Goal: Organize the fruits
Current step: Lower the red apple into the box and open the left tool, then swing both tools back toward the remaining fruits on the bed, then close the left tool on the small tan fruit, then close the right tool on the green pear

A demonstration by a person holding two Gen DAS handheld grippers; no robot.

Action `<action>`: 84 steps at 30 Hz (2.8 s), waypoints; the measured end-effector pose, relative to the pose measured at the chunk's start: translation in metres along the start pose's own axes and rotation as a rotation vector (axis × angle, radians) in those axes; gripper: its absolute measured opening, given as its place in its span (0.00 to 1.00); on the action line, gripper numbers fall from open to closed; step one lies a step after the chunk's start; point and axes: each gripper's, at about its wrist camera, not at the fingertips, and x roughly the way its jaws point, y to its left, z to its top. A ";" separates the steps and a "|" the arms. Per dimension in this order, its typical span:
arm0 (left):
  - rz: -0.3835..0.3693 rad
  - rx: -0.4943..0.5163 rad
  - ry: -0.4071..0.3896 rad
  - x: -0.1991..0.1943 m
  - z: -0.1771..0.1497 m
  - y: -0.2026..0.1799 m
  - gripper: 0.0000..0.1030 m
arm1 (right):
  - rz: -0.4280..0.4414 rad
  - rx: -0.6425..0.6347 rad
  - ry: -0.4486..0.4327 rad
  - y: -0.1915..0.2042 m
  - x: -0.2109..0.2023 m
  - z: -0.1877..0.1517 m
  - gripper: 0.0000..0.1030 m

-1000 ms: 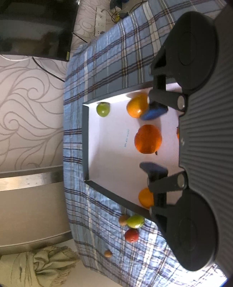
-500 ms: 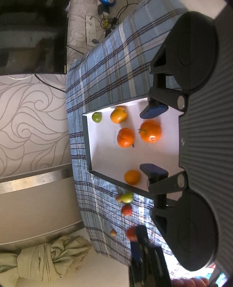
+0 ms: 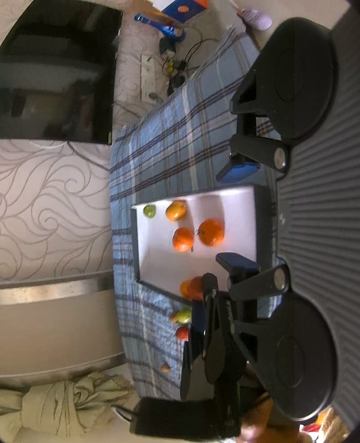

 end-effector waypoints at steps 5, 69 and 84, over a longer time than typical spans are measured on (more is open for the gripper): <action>-0.005 -0.011 0.010 0.008 -0.002 0.003 0.41 | -0.024 0.011 0.013 -0.004 -0.003 -0.004 0.56; 0.300 -0.171 -0.025 -0.024 -0.025 0.309 0.24 | 0.037 -0.151 0.108 0.196 0.149 0.040 0.32; 0.279 -0.198 -0.053 -0.081 -0.054 0.297 0.24 | -0.017 -0.222 0.156 0.208 0.192 0.041 0.28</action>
